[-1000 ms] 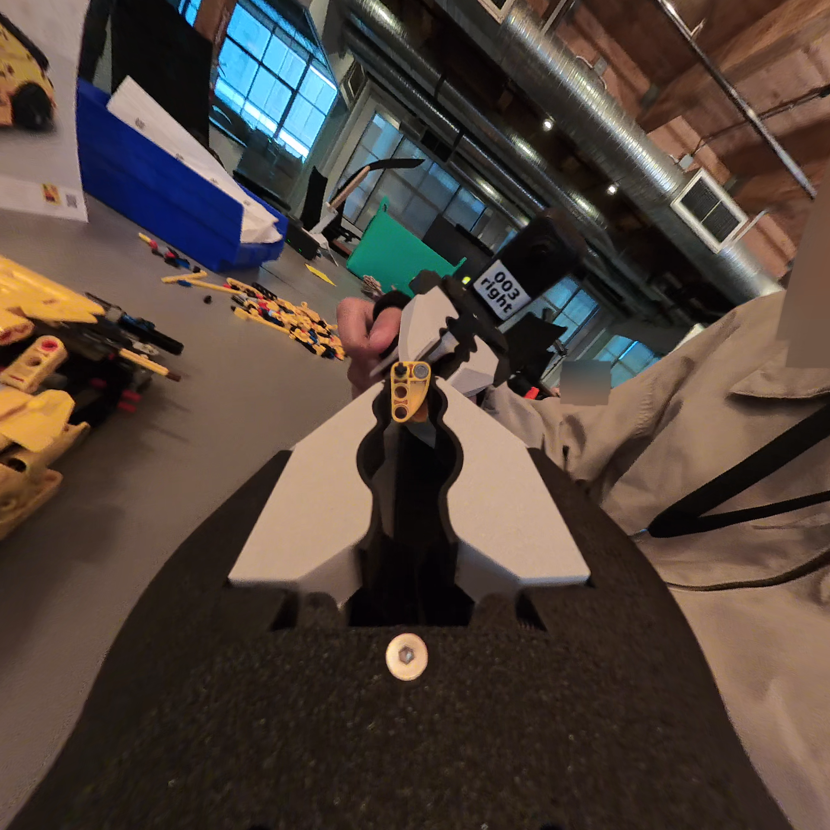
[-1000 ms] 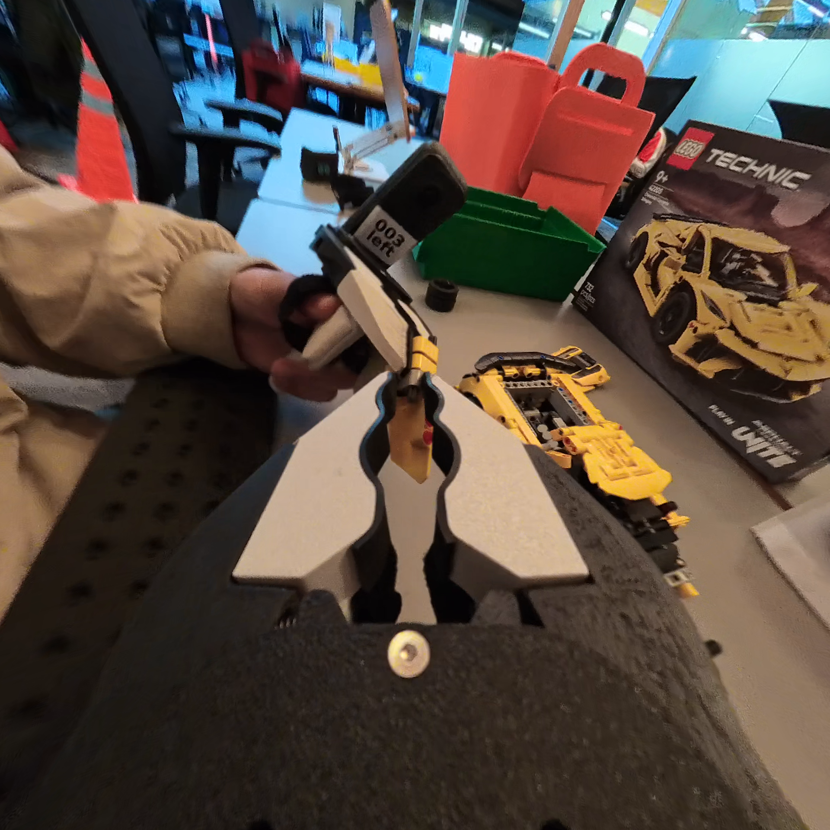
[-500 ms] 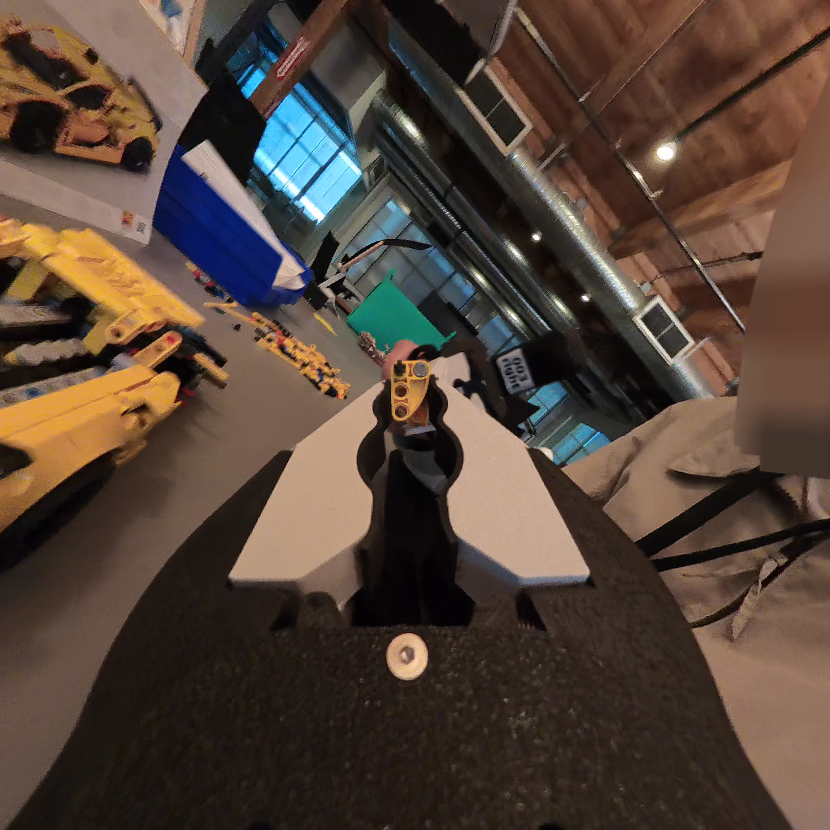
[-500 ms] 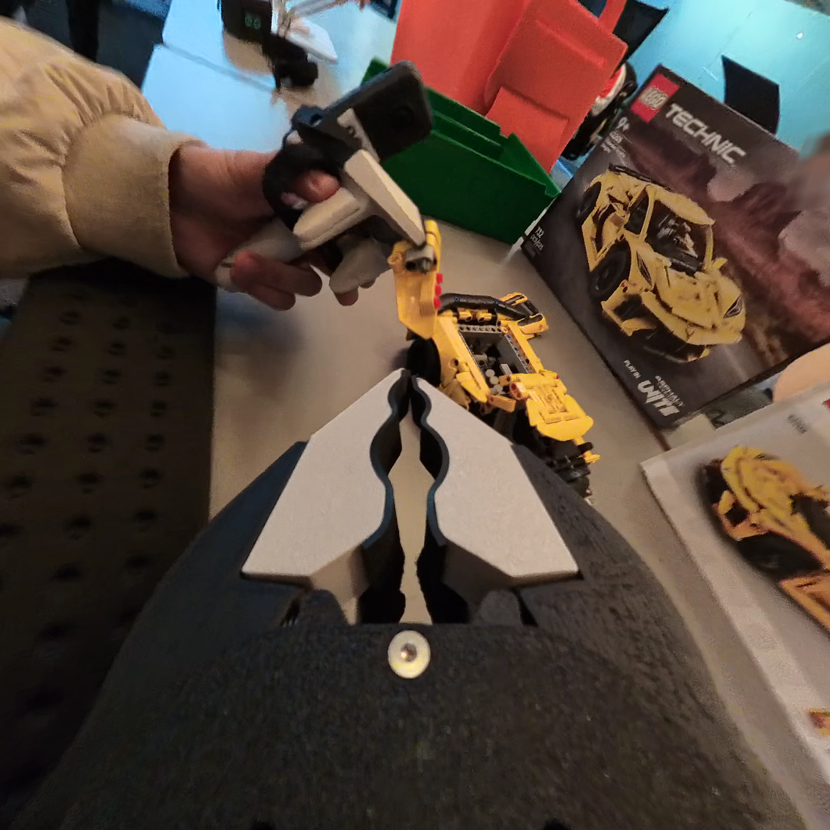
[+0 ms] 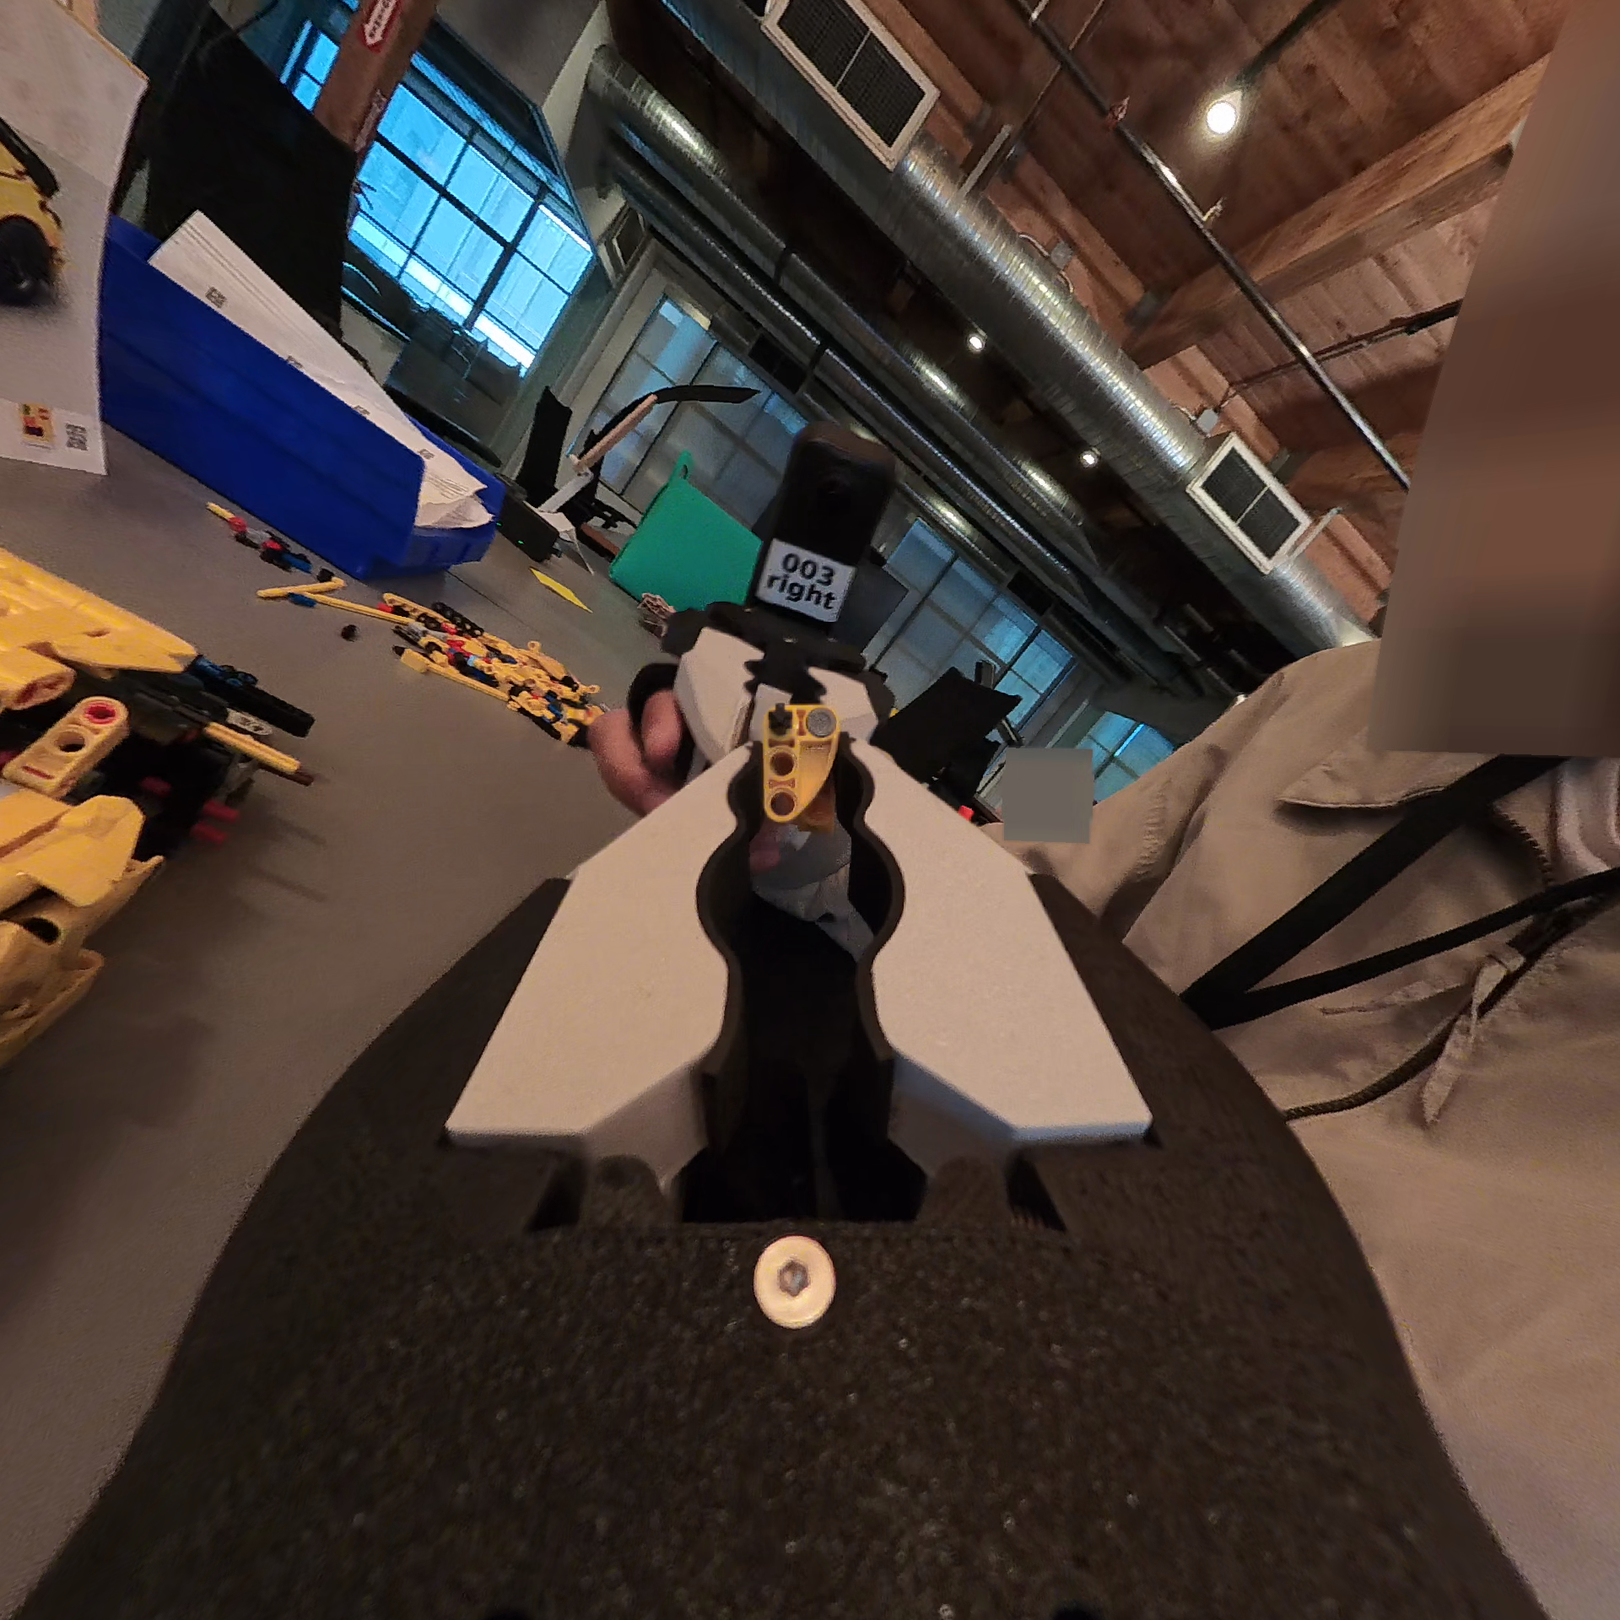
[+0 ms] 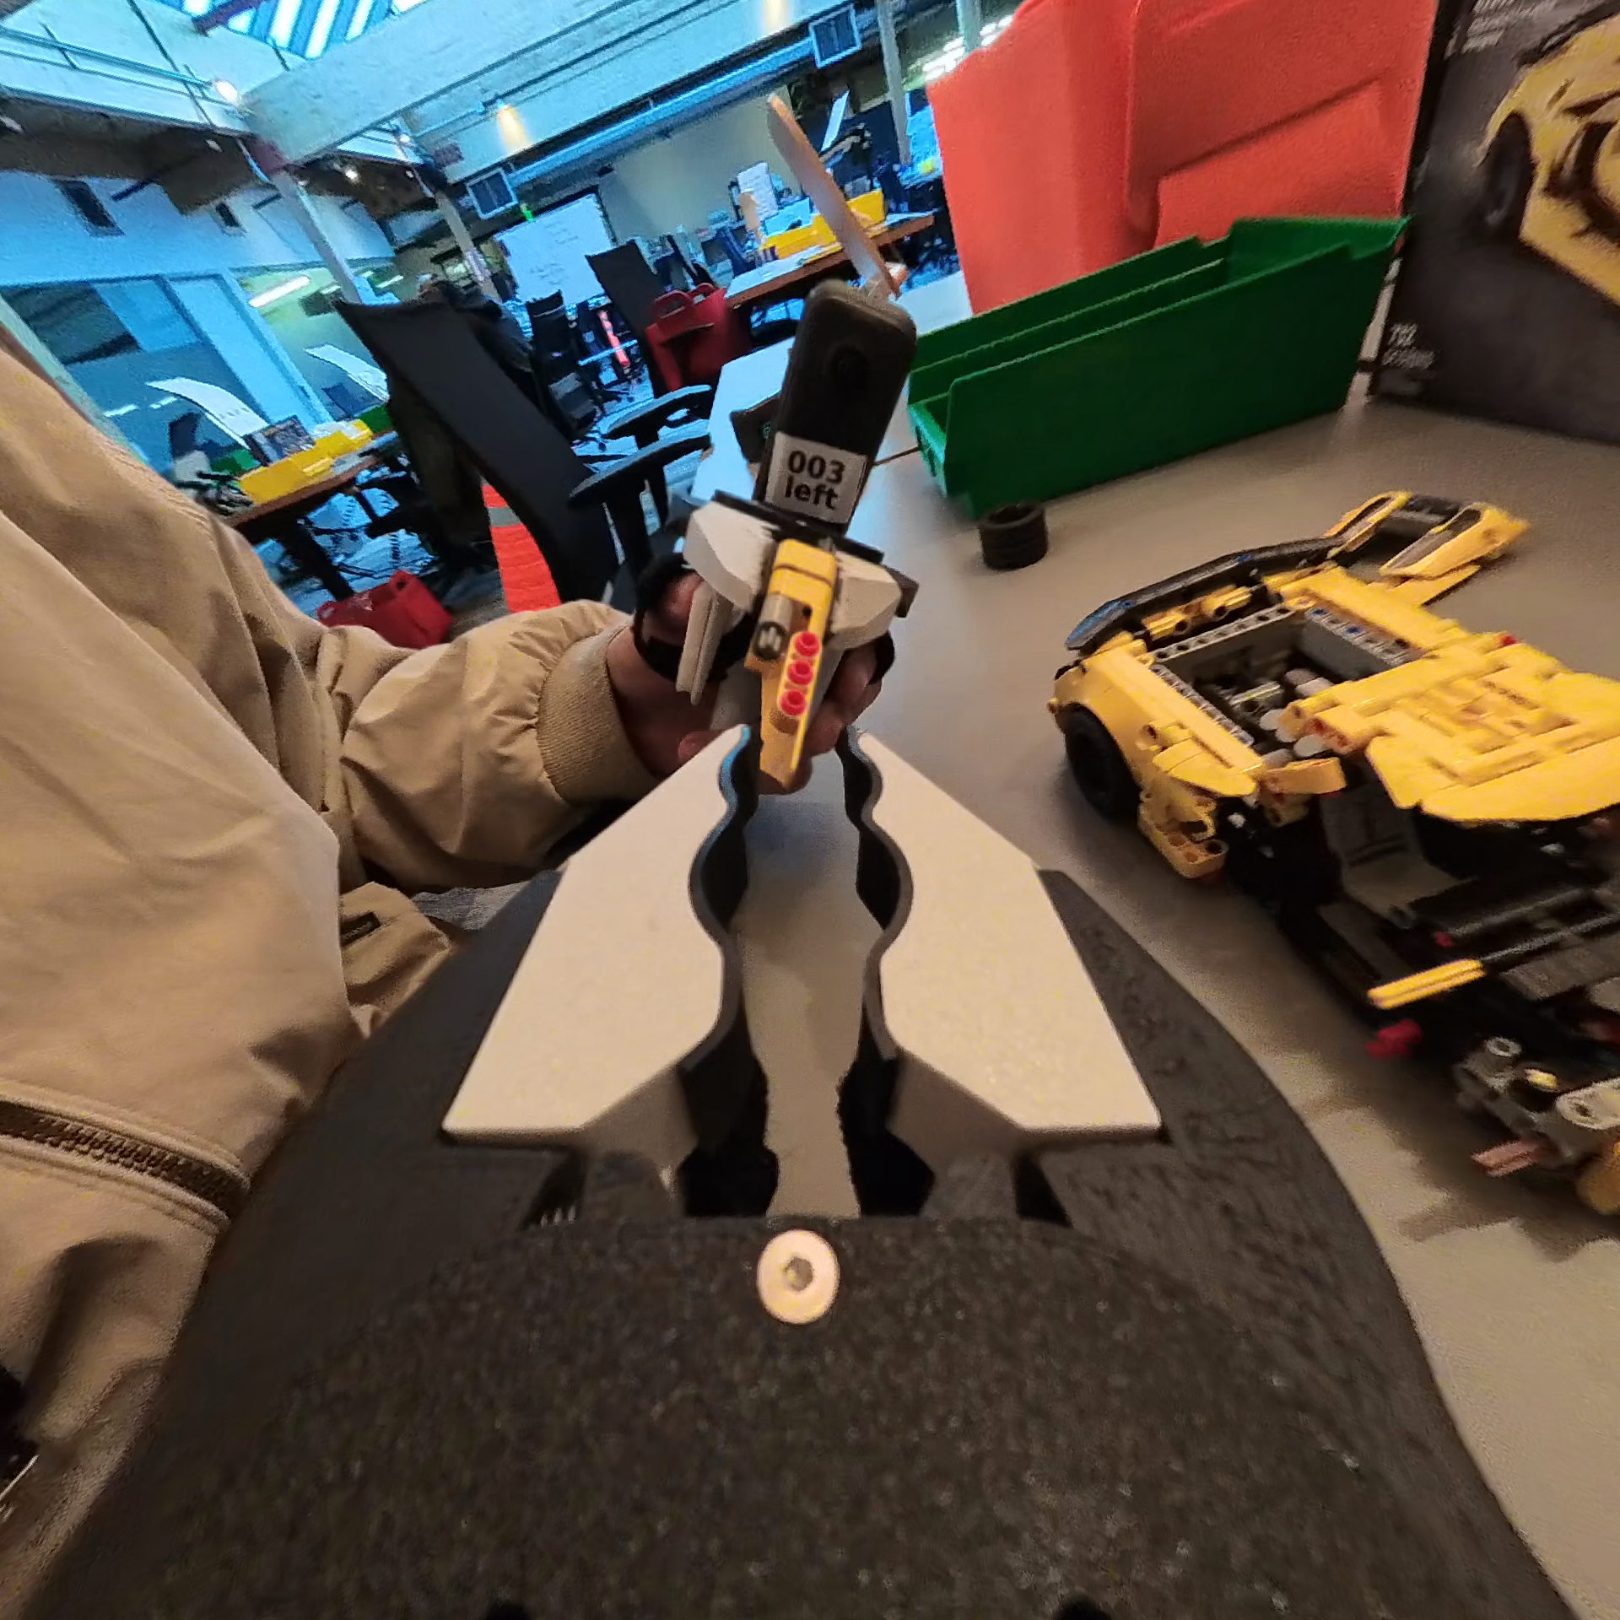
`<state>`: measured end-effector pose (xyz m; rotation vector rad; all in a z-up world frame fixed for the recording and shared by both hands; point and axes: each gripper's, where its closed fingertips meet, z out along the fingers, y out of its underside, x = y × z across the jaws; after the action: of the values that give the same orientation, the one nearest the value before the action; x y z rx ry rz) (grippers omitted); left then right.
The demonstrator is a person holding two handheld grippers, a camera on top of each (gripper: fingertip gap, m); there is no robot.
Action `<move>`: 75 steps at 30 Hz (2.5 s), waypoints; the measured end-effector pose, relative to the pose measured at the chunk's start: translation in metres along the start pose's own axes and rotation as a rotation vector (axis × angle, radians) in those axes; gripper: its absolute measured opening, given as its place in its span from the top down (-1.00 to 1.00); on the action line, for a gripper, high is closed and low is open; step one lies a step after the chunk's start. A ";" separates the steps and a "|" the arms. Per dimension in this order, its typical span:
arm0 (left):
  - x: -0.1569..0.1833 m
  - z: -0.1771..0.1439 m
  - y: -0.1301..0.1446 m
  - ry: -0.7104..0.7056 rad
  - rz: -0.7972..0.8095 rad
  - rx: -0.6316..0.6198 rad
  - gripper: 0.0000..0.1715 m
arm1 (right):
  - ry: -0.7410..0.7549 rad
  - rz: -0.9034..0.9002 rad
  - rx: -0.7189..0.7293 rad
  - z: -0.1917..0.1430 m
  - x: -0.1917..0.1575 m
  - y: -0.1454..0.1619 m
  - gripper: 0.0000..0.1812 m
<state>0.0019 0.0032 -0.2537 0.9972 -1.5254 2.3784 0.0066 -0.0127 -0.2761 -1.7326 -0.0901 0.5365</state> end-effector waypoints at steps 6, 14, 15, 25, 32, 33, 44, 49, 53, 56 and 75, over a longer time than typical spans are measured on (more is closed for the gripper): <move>-0.001 0.003 0.004 -0.019 0.008 -0.019 0.83 | -0.092 0.093 0.020 0.001 -0.003 0.005 0.98; -0.033 0.006 0.018 -0.259 0.184 -0.102 0.54 | 0.496 0.215 -0.006 -0.115 0.121 0.004 0.99; -0.037 0.006 0.020 -0.293 0.223 -0.117 0.54 | 0.704 0.209 -0.120 -0.149 0.160 0.023 0.99; -0.040 -0.017 -0.014 -0.471 0.431 0.021 0.67 | 0.902 0.314 -0.377 -0.159 0.245 0.081 0.98; -0.061 -0.056 -0.042 -0.680 0.485 0.076 0.51 | 0.963 0.147 -0.343 -0.184 0.210 0.040 0.68; -0.067 -0.066 -0.048 -0.730 0.493 0.062 0.48 | 0.952 0.102 -0.310 -0.181 0.200 0.024 0.66; -0.131 -0.067 -0.081 -0.728 0.434 -0.363 0.42 | 0.256 0.356 -0.280 -0.019 0.170 -0.002 0.56; -0.150 -0.110 -0.075 -0.807 0.320 -0.266 0.30 | 0.163 0.573 -0.289 -0.003 0.170 0.014 0.55; -0.173 -0.119 -0.065 -0.894 0.278 -0.324 0.26 | 0.116 0.723 -0.258 0.007 0.178 0.012 0.82; -0.181 -0.109 -0.042 -0.882 0.234 -0.407 0.22 | 0.101 0.750 -0.252 0.011 0.178 0.007 0.89; -0.181 -0.104 -0.040 -0.928 0.307 -0.422 0.47 | 0.361 0.329 -0.444 -0.015 0.191 0.009 0.75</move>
<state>0.1124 0.1506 -0.3592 1.9976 -2.4720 1.6195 0.1807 0.0376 -0.3400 -2.2728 0.3635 0.4527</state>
